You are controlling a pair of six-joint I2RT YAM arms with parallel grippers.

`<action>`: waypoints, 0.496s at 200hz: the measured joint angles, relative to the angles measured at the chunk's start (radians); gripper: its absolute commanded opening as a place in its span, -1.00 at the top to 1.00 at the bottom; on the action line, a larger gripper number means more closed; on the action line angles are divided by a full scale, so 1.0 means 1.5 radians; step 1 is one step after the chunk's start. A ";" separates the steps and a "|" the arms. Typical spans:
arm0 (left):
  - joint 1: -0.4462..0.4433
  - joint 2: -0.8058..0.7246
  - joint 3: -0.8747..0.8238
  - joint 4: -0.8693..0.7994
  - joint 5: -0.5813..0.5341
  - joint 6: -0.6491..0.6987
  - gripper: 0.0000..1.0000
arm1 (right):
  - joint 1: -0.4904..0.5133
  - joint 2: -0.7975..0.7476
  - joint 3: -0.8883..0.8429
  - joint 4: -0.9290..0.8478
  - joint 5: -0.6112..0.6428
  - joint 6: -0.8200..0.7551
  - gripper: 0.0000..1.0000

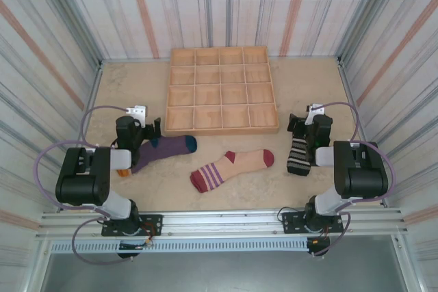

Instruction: Roll the socks

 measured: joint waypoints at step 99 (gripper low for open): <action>0.000 0.000 0.000 0.000 0.000 0.000 -0.97 | -0.003 0.000 0.000 0.000 -0.005 0.000 -0.98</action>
